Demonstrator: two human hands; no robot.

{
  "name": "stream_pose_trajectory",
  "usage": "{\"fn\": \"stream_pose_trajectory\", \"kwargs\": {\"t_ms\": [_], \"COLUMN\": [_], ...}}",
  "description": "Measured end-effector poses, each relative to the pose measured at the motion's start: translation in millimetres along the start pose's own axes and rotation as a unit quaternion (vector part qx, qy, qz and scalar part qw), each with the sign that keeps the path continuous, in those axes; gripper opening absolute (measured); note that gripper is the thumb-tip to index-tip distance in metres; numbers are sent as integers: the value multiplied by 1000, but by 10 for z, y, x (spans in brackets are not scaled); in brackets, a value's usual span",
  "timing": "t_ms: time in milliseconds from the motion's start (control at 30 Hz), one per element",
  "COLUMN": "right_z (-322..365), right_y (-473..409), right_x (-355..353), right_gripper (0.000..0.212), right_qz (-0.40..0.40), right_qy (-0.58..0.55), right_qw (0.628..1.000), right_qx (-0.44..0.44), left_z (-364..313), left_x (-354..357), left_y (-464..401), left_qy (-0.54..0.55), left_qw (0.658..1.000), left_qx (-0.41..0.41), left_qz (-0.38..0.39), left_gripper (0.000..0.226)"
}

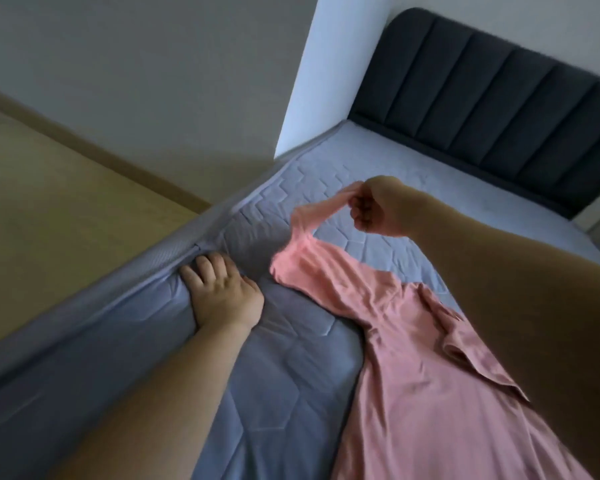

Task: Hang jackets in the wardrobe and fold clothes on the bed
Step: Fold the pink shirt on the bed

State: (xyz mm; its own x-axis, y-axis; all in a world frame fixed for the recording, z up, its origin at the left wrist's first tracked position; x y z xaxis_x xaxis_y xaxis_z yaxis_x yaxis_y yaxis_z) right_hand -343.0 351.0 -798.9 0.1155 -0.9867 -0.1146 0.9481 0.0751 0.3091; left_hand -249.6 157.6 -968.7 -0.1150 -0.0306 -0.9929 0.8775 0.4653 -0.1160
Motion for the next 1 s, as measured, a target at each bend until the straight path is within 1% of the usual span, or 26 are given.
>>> {"fn": "stream_pose_trajectory", "kwargs": {"t_ms": [33, 100, 133, 167, 233, 267, 333, 400, 433, 467, 500, 567, 667, 733, 800, 867, 900, 933, 1000], "right_z": [-113, -379, -550, -725, -1071, -1236, -1558, -1798, -1904, -1928, -1917, -1857, -1670, -1544, -1501, -1556, -1591, -1612, -1648], "right_y": [113, 301, 391, 477, 654, 751, 947, 1143, 1256, 1279, 1297, 1303, 1185, 1088, 991, 917, 887, 862, 873], "right_x": [-296, -916, -1213, -1500, -2048, -2300, -2774, -3129, -3328, -3382, -3438, -3559, -3441, -3217, -2910, -2595, -2487, -2422, -2391], "right_gripper": [36, 32, 29, 26, 25, 27, 29, 25, 21, 19, 16, 12, 11, 16, 23, 44, 51, 52, 52], "right_qz": [-7, -34, -53, -80, -150, -182, -236, -269, -282, -287, -295, -305, -269, -231, -164, -99, -89, -92, -94], "right_qy": [-29, -88, -112, -137, -189, -211, -237, -217, -188, -144, -99, -47, 43, 110, 161, 239, 261, 261, 224], "right_qw": [1000, 996, 992, 987, 970, 960, 941, 935, 936, 942, 946, 950, 962, 966, 973, 965, 959, 958, 966], "right_qx": [1, 1, 5, 11, 23, 30, 55, 85, 97, 101, 91, 47, -13, -43, -29, 30, 56, 69, 89], "left_z": [-20, -191, -363, -614, -1242, -1562, -2099, -2458, -2630, -2647, -2651, -2662, -2557, -2512, -2512, -2526, -2531, -2534, -2536], "left_x": [-22, -116, -187, -281, -483, -572, -634, -535, -485, -437, -402, -334, -185, -133, -139, -135, -126, -116, -99], "left_y": [9, 26, 83, 171, 475, 686, 1125, 1502, 1685, 1737, 1771, 1829, 1889, 1938, 1974, 1969, 1956, 1948, 1945], "left_qy": [-16, -20, 0, 34, 88, 94, 61, -24, -69, -90, -84, -36, -6, -7, -1, 7, 12, 17, 26], "left_qw": [1000, 999, 997, 992, 965, 946, 913, 892, 884, 884, 889, 900, 912, 920, 925, 928, 929, 930, 931], "left_qx": [5, 34, 69, 122, 249, 311, 403, 451, 462, 458, 449, 434, 410, 390, 368, 358, 355, 353, 346], "left_qz": [5, 9, 17, 18, 7, -1, -9, -9, -16, -26, -33, -25, -11, -49, -92, -102, -103, -105, -110], "left_gripper": [65, 67, 67, 68, 70, 69, 59, 53, 55, 55, 54, 51, 58, 59, 59, 60, 60, 60, 59]}}
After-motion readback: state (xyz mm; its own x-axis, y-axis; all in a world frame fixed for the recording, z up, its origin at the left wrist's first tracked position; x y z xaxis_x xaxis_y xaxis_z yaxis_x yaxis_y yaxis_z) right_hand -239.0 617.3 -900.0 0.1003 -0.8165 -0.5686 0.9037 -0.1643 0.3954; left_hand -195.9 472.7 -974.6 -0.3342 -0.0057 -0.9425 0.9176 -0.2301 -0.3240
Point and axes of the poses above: each hand's wrist, its own y-axis away from the middle knuckle, its own x-axis out of the palm, z = x × y, the point moved 6 cm from there along -y, towards the middle knuckle, and after that the axes turned 9 degrees about -y, right-handed, at the moved point
